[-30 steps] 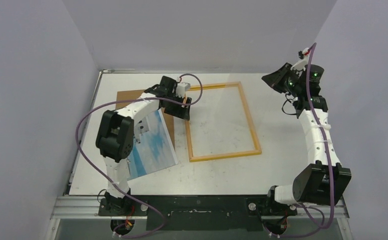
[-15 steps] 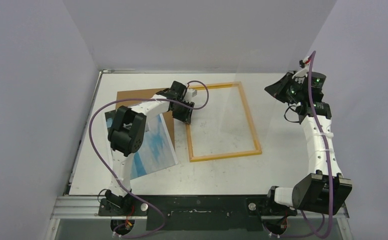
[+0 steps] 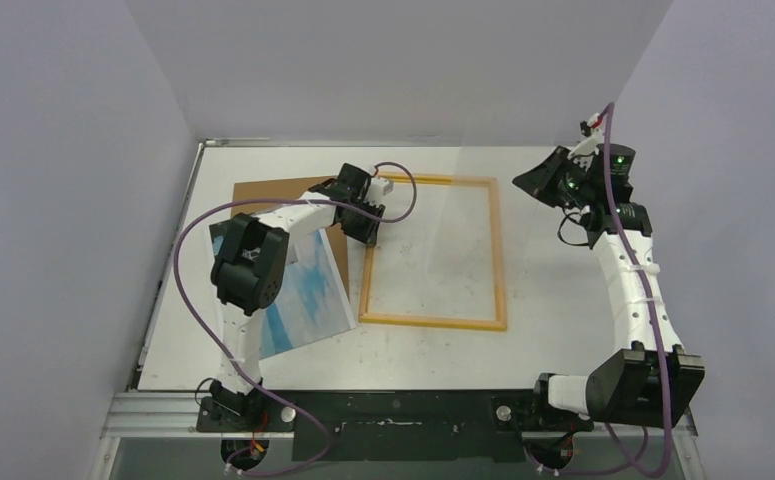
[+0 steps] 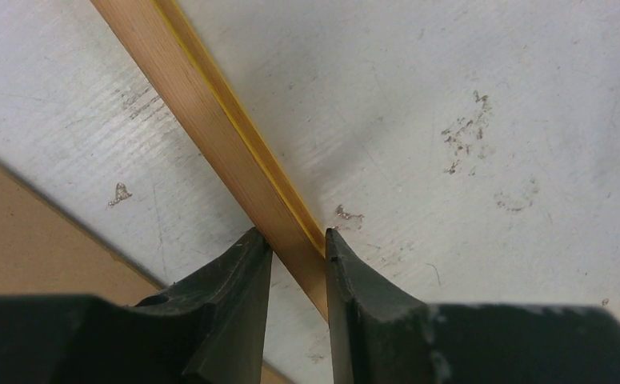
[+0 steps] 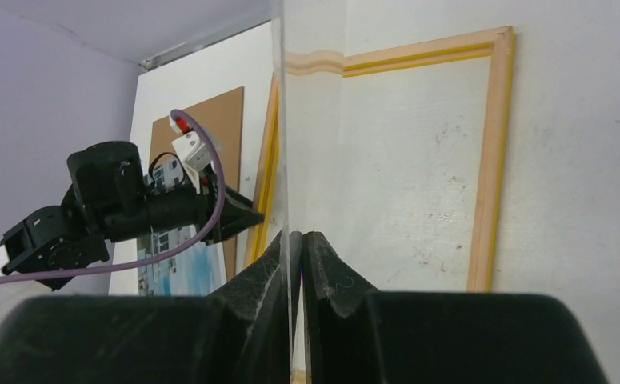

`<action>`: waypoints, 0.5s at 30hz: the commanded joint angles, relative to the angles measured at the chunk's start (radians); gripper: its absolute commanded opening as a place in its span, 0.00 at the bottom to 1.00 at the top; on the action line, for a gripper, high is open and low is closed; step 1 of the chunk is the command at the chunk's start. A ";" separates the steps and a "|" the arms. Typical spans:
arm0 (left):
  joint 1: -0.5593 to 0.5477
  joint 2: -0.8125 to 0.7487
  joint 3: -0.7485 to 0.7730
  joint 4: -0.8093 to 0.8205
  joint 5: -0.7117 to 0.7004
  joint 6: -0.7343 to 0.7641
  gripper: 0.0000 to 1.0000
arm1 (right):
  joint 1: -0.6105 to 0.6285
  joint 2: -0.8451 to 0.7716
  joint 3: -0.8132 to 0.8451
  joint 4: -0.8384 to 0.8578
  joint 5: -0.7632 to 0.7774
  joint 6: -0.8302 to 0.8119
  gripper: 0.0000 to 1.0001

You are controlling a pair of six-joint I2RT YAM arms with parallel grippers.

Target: Put the photo into the frame

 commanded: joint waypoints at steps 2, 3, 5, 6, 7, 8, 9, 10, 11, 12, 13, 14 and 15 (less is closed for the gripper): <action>0.012 -0.054 -0.075 -0.013 -0.013 0.041 0.08 | 0.085 -0.039 -0.003 0.053 0.023 0.017 0.07; 0.013 -0.067 -0.094 -0.003 -0.006 0.029 0.08 | 0.096 -0.035 -0.005 0.056 0.025 0.018 0.07; 0.016 -0.095 -0.130 0.018 0.009 0.013 0.12 | 0.113 -0.029 -0.005 0.058 0.027 0.023 0.07; 0.021 -0.108 -0.141 0.022 0.022 -0.019 0.17 | 0.114 -0.024 -0.002 0.058 0.028 0.026 0.07; 0.028 -0.118 -0.144 0.018 0.036 -0.036 0.26 | 0.139 -0.022 0.001 0.059 0.030 0.030 0.07; 0.043 -0.131 -0.140 0.010 0.061 -0.050 0.39 | 0.150 -0.021 0.006 0.058 0.030 0.034 0.07; 0.058 -0.146 -0.130 -0.001 0.090 -0.065 0.54 | 0.160 -0.020 0.011 0.060 0.031 0.039 0.07; 0.076 -0.163 -0.113 -0.017 0.126 -0.077 0.70 | 0.175 -0.020 0.013 0.058 0.037 0.043 0.07; 0.097 -0.181 -0.084 -0.032 0.163 -0.089 0.77 | 0.187 -0.020 0.017 0.057 0.040 0.046 0.07; 0.121 -0.200 -0.064 -0.045 0.186 -0.098 0.79 | 0.196 -0.019 0.020 0.057 0.044 0.051 0.07; 0.145 -0.221 -0.047 -0.048 0.210 -0.105 0.79 | 0.206 -0.020 0.021 0.057 0.050 0.058 0.06; 0.171 -0.244 -0.031 -0.050 0.229 -0.112 0.79 | 0.217 -0.018 0.021 0.060 0.055 0.068 0.06; 0.194 -0.262 -0.015 -0.057 0.245 -0.114 0.80 | 0.226 -0.017 0.020 0.067 0.054 0.079 0.06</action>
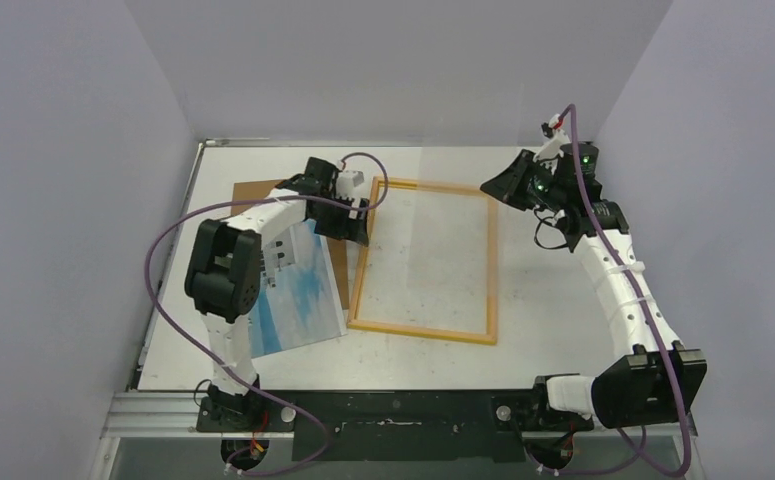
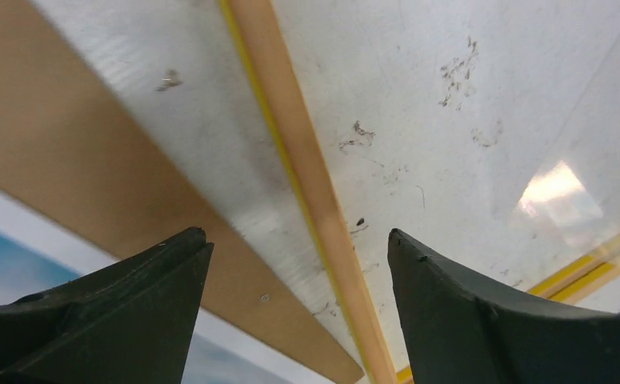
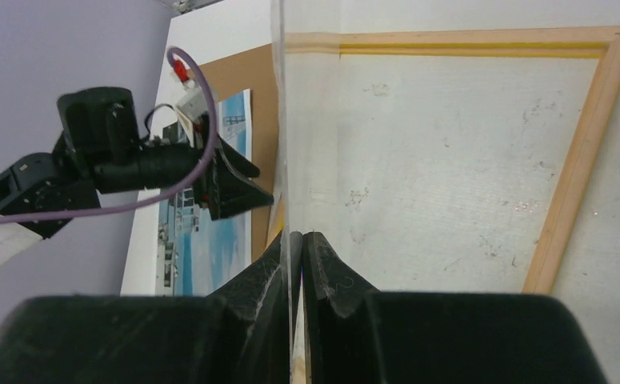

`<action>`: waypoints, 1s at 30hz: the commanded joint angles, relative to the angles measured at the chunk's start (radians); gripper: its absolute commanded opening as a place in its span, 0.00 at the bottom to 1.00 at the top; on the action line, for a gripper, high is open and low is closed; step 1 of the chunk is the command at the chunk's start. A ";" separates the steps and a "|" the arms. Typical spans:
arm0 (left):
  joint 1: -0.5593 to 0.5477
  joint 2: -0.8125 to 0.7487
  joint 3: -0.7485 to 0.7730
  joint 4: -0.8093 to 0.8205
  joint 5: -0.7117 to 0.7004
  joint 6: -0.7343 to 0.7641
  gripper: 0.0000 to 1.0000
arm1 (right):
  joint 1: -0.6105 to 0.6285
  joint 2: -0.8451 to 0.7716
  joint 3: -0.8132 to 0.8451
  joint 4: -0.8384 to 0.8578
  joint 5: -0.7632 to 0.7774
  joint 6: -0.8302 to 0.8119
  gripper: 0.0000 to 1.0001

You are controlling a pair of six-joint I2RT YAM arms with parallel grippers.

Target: Put the photo into the frame

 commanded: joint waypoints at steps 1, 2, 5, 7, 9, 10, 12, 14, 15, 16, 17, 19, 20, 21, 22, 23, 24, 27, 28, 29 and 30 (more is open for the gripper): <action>0.123 -0.154 0.126 -0.037 0.132 -0.042 0.81 | 0.047 -0.016 0.019 0.077 0.016 0.062 0.06; 0.146 -0.161 0.148 -0.059 0.146 -0.037 0.81 | 0.058 -0.014 0.017 0.089 0.011 0.078 0.06; 0.204 -0.176 0.184 -0.111 0.184 -0.029 0.97 | 0.092 0.006 0.021 0.128 -0.029 0.137 0.06; 0.236 -0.190 0.187 -0.114 0.179 -0.030 0.96 | 0.110 0.016 0.021 0.160 -0.065 0.182 0.05; 0.267 -0.212 0.166 -0.090 0.167 -0.036 0.97 | 0.120 0.012 -0.004 0.220 -0.104 0.247 0.05; 0.281 -0.224 0.151 -0.073 0.165 -0.042 0.97 | 0.121 0.011 -0.021 0.246 -0.112 0.268 0.05; 0.302 -0.244 0.120 -0.054 0.154 -0.048 0.97 | 0.120 0.012 -0.072 0.303 -0.129 0.318 0.05; 0.318 -0.259 0.092 -0.050 0.143 -0.040 0.96 | 0.124 0.027 -0.148 0.371 -0.151 0.367 0.05; 0.322 -0.263 0.079 -0.051 0.133 -0.035 0.96 | 0.128 0.034 -0.181 0.400 -0.155 0.387 0.05; 0.325 -0.268 0.066 -0.053 0.118 -0.027 0.96 | 0.135 0.042 -0.208 0.417 -0.154 0.398 0.05; 0.325 -0.274 0.050 -0.053 0.098 -0.019 0.96 | 0.142 0.050 -0.235 0.450 -0.153 0.407 0.05; 0.326 -0.295 0.007 -0.037 0.076 -0.007 0.96 | 0.151 0.069 -0.272 0.476 -0.141 0.405 0.05; 0.325 -0.307 -0.016 -0.020 0.072 -0.004 0.97 | 0.151 0.081 -0.281 0.477 -0.138 0.398 0.05; 0.325 -0.315 -0.035 -0.005 0.069 -0.001 0.96 | 0.152 0.094 -0.287 0.476 -0.134 0.383 0.05; 0.325 -0.321 -0.049 0.002 0.065 0.001 0.96 | 0.152 0.107 -0.291 0.471 -0.129 0.371 0.05; 0.325 -0.323 -0.057 0.004 0.066 0.004 0.96 | 0.150 0.120 -0.294 0.468 -0.128 0.362 0.05; 0.325 -0.323 -0.061 0.002 0.067 0.007 0.96 | 0.149 0.131 -0.298 0.469 -0.128 0.355 0.05; 0.323 -0.320 -0.077 0.000 0.082 0.016 0.96 | 0.137 0.158 -0.306 0.462 -0.120 0.325 0.05; 0.320 -0.323 -0.089 0.010 0.087 0.018 0.97 | 0.130 0.164 -0.308 0.456 -0.119 0.314 0.05; 0.316 -0.327 -0.111 0.026 0.088 0.018 0.97 | 0.123 0.172 -0.309 0.452 -0.118 0.302 0.05; 0.308 -0.334 -0.133 0.047 0.092 0.018 0.97 | 0.115 0.178 -0.308 0.444 -0.118 0.288 0.05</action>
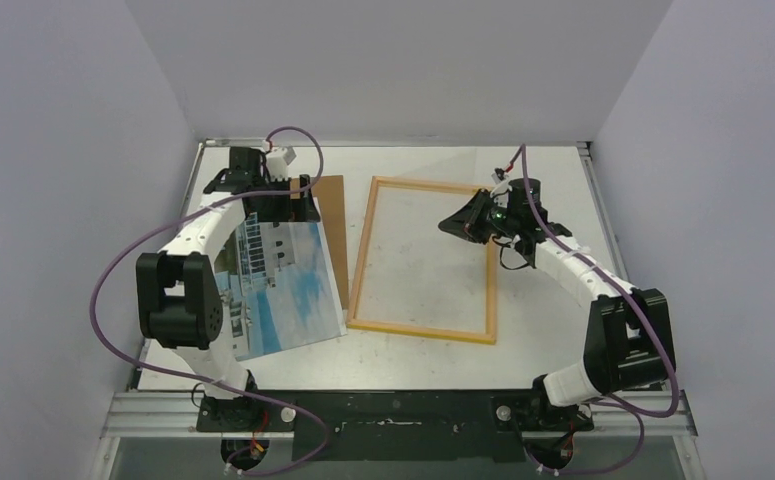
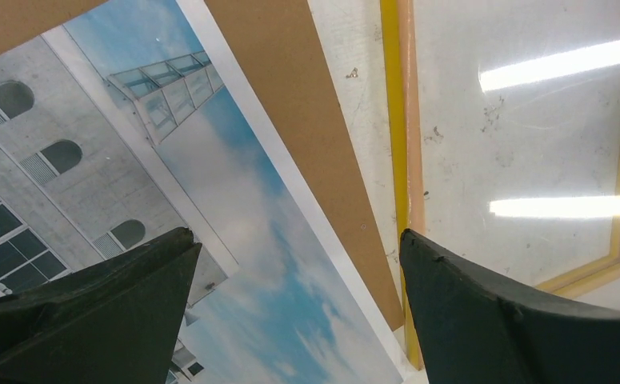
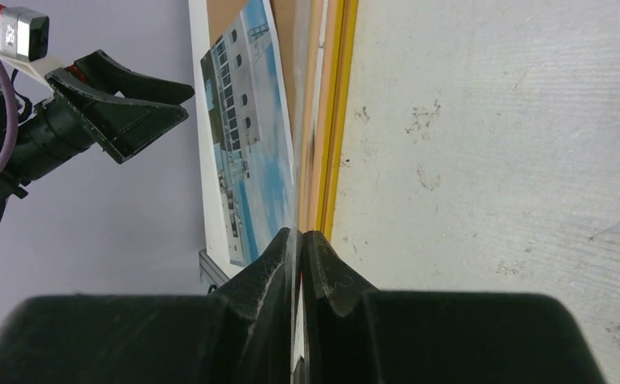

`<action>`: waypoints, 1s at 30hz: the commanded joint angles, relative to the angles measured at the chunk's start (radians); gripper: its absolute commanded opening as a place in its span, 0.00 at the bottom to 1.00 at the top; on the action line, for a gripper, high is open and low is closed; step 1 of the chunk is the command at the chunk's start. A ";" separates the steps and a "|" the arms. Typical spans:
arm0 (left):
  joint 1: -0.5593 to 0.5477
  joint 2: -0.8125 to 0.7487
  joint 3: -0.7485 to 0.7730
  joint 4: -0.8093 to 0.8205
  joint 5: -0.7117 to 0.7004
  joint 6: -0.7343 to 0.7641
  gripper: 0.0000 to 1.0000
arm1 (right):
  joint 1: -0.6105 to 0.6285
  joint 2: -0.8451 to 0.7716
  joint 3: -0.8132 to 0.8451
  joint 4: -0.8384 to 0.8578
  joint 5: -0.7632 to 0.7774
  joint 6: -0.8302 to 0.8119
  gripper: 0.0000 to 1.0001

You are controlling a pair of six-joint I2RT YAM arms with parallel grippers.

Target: Put the photo into the frame

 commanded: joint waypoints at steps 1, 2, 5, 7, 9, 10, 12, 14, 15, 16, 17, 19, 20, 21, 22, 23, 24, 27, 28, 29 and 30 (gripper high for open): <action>-0.024 -0.070 -0.073 0.106 0.011 0.025 0.97 | -0.030 0.018 0.008 0.056 0.009 -0.071 0.06; -0.039 -0.073 -0.091 0.115 0.009 0.030 0.97 | -0.036 0.026 0.016 0.030 0.016 -0.096 0.06; -0.086 -0.065 -0.114 0.121 0.006 0.038 0.98 | -0.046 0.053 0.041 -0.021 0.026 -0.163 0.07; -0.121 -0.052 -0.118 0.121 0.000 0.041 0.99 | -0.047 0.062 0.053 -0.049 0.043 -0.210 0.07; -0.148 -0.031 -0.117 0.121 -0.009 0.044 0.99 | -0.049 0.070 0.057 -0.063 0.056 -0.236 0.08; -0.160 -0.019 -0.115 0.121 -0.012 0.046 0.99 | -0.050 0.073 0.059 -0.064 0.061 -0.246 0.08; -0.175 0.008 -0.107 0.121 -0.013 0.046 0.99 | -0.052 0.082 0.058 -0.064 0.068 -0.253 0.08; -0.182 0.035 -0.099 0.125 -0.009 0.044 1.00 | -0.055 0.091 0.050 -0.052 0.069 -0.254 0.08; -0.184 0.046 -0.098 0.133 -0.007 0.045 0.94 | -0.055 0.095 0.046 -0.044 0.068 -0.253 0.08; -0.185 0.054 -0.098 0.143 -0.003 0.043 0.91 | -0.055 0.097 0.041 -0.037 0.068 -0.252 0.08; -0.186 0.062 -0.096 0.149 0.001 0.042 0.89 | -0.056 0.102 0.037 -0.032 0.067 -0.251 0.08; -0.189 0.079 -0.091 0.150 0.007 0.042 0.84 | -0.057 0.108 0.031 -0.025 0.068 -0.251 0.08; -0.193 0.086 -0.091 0.150 0.014 0.042 0.80 | -0.057 0.112 0.028 -0.022 0.067 -0.250 0.08; -0.197 0.091 -0.092 0.154 0.018 0.042 0.79 | -0.059 0.114 0.024 -0.020 0.067 -0.250 0.08; -0.200 0.095 -0.094 0.156 0.019 0.043 0.78 | -0.060 0.117 0.022 -0.018 0.068 -0.251 0.08; -0.209 0.099 -0.096 0.157 0.021 0.044 0.77 | -0.063 0.119 0.019 -0.017 0.068 -0.252 0.08; -0.213 0.101 -0.098 0.161 0.019 0.045 0.77 | -0.065 0.120 0.016 -0.015 0.070 -0.252 0.08; -0.231 0.113 -0.094 0.166 0.015 0.043 0.75 | -0.078 0.117 0.005 -0.013 0.069 -0.255 0.08; -0.236 0.119 -0.087 0.166 0.009 0.043 0.74 | -0.085 0.115 -0.001 -0.012 0.068 -0.255 0.08; -0.240 0.123 -0.085 0.166 0.002 0.043 0.73 | -0.090 0.113 -0.004 -0.010 0.068 -0.255 0.08; -0.243 0.129 -0.079 0.166 -0.006 0.044 0.72 | -0.095 0.111 -0.010 -0.009 0.065 -0.255 0.08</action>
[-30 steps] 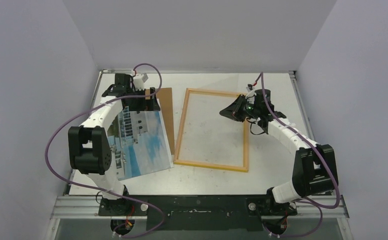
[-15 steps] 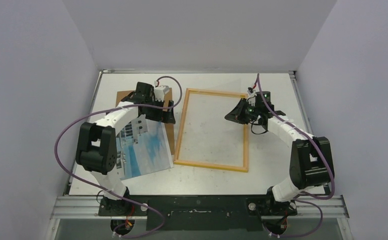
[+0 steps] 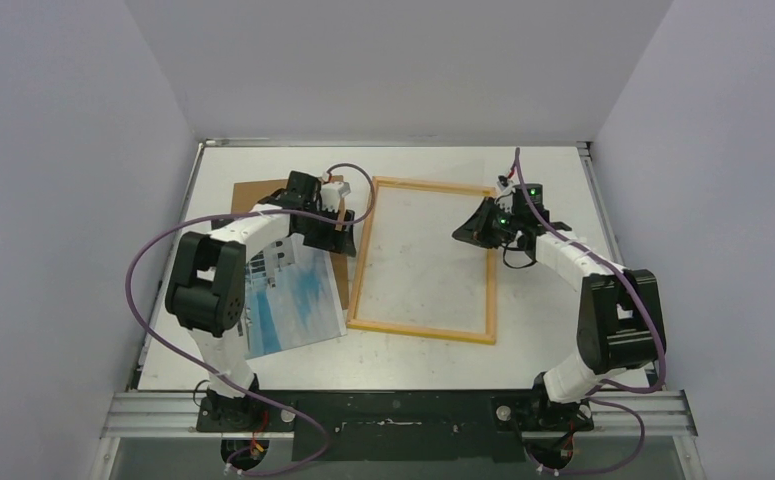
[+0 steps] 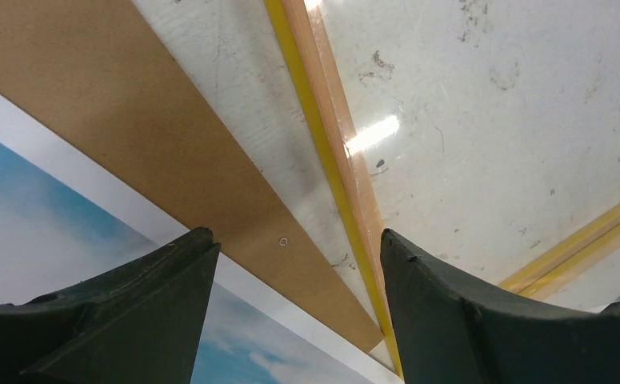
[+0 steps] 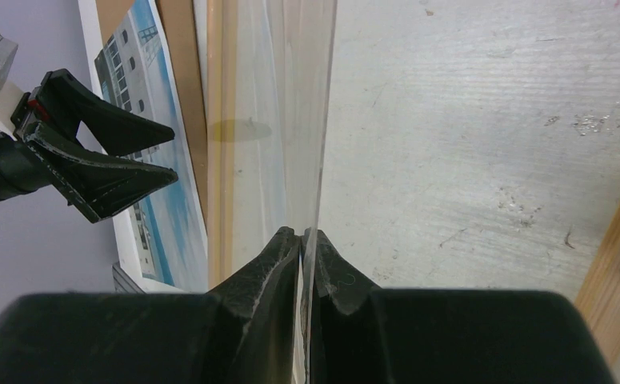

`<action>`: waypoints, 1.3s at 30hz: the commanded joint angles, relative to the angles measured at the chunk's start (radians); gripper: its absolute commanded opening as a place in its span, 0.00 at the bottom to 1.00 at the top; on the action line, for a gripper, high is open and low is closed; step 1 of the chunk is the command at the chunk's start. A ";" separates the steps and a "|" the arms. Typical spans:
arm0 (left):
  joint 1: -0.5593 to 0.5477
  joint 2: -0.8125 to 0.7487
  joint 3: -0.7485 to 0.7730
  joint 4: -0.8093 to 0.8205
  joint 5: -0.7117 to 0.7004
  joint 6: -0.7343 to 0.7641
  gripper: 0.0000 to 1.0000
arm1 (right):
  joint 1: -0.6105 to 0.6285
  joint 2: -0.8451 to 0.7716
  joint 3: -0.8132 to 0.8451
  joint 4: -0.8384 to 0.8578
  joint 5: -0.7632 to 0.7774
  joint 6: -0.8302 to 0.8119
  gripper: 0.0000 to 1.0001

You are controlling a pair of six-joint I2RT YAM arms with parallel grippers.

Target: Put the photo into the frame

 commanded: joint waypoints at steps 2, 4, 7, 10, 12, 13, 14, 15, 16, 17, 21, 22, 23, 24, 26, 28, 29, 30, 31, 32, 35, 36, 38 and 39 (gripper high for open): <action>-0.019 0.028 0.052 0.048 -0.019 0.008 0.71 | -0.035 -0.005 -0.027 0.060 0.010 -0.022 0.08; -0.019 0.039 0.060 0.049 -0.032 0.008 0.69 | -0.038 -0.003 -0.037 0.069 0.007 -0.020 0.08; -0.020 0.048 0.064 0.053 -0.038 0.007 0.69 | -0.038 0.006 -0.054 0.089 0.001 -0.014 0.08; -0.025 0.054 0.066 0.053 -0.042 0.009 0.69 | -0.038 0.014 -0.070 0.104 -0.008 -0.008 0.08; -0.029 0.057 0.067 0.055 -0.044 0.014 0.69 | -0.037 0.018 -0.072 0.118 -0.012 -0.011 0.08; -0.030 0.061 0.069 0.055 -0.045 0.016 0.69 | -0.038 0.022 -0.071 0.132 -0.017 -0.014 0.08; -0.033 0.065 0.073 0.054 -0.047 0.017 0.70 | -0.038 0.027 -0.066 0.132 -0.021 -0.017 0.08; -0.032 0.068 0.076 0.055 -0.047 0.018 0.69 | -0.038 0.033 -0.061 0.130 -0.025 -0.023 0.08; -0.032 0.074 0.081 0.055 -0.049 0.015 0.69 | -0.040 0.039 -0.055 0.128 -0.029 -0.027 0.08; -0.035 0.081 0.086 0.055 -0.049 0.015 0.69 | -0.039 0.045 -0.050 0.126 -0.032 -0.031 0.08; -0.040 0.097 0.099 0.057 -0.051 0.017 0.67 | -0.040 0.065 -0.041 0.125 -0.051 -0.045 0.08; -0.041 0.102 0.102 0.057 -0.053 0.018 0.65 | -0.042 0.071 -0.040 0.126 -0.056 -0.047 0.08; -0.042 0.106 0.104 0.057 -0.056 0.022 0.64 | -0.042 0.077 -0.039 0.127 -0.061 -0.050 0.08; -0.043 0.112 0.106 0.058 -0.061 0.026 0.62 | -0.044 0.084 -0.040 0.129 -0.064 -0.053 0.08; -0.042 0.124 0.118 0.050 -0.062 0.034 0.54 | -0.047 0.092 -0.041 0.133 -0.072 -0.058 0.08; -0.042 0.135 0.128 0.042 -0.059 0.038 0.48 | -0.053 0.099 -0.043 0.136 -0.080 -0.065 0.08; -0.042 0.138 0.132 0.041 -0.059 0.040 0.46 | -0.057 0.102 -0.043 0.136 -0.088 -0.068 0.08; -0.042 0.142 0.134 0.041 -0.057 0.041 0.46 | -0.059 0.105 -0.041 0.136 -0.092 -0.073 0.08; -0.043 0.144 0.138 0.042 -0.055 0.039 0.46 | -0.065 0.108 -0.041 0.139 -0.096 -0.075 0.08; -0.042 0.147 0.141 0.042 -0.054 0.039 0.46 | -0.069 0.110 -0.041 0.141 -0.102 -0.079 0.08; -0.042 0.154 0.156 0.034 -0.054 0.039 0.45 | -0.080 0.116 -0.037 0.146 -0.116 -0.087 0.08; -0.042 0.155 0.160 0.033 -0.054 0.039 0.45 | -0.082 0.117 -0.037 0.152 -0.123 -0.089 0.08; -0.042 0.160 0.167 0.029 -0.052 0.038 0.45 | -0.082 0.110 -0.041 0.171 -0.131 -0.091 0.08; -0.043 0.163 0.172 0.026 -0.052 0.035 0.45 | -0.082 0.102 -0.045 0.185 -0.138 -0.091 0.08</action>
